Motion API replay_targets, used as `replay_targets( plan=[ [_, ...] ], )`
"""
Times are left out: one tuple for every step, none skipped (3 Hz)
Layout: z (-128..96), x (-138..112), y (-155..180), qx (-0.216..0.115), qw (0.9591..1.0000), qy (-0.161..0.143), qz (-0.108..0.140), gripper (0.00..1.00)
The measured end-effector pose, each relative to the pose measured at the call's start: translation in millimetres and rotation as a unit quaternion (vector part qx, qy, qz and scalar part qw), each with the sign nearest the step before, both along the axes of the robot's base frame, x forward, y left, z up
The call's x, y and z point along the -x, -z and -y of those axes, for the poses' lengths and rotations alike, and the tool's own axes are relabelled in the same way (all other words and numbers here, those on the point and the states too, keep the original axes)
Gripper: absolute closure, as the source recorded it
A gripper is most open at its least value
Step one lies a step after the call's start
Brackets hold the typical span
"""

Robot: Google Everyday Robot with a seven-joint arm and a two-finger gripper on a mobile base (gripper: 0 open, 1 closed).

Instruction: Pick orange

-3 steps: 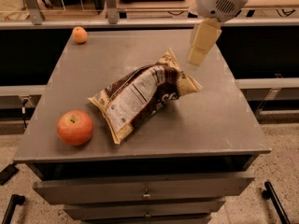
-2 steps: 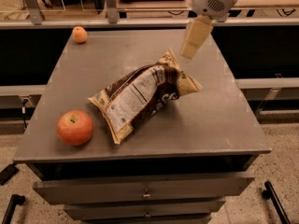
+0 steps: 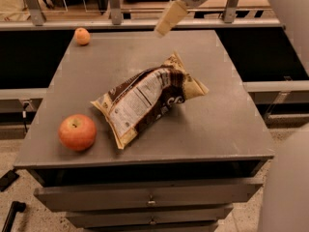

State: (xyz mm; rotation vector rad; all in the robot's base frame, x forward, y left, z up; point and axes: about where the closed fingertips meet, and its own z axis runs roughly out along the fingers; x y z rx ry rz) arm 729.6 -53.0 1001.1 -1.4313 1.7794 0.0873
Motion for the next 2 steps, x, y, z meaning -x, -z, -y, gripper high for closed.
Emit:
replay_targets(
  plan=[
    [-45.1, -47.0, 16.3, -0.12, 0.9919, 0.036, -0.024, 0.0],
    [-74.2, -74.6, 42.8, -0.161, 0.9817, 0.084, -0.059, 0.0]
  ],
)
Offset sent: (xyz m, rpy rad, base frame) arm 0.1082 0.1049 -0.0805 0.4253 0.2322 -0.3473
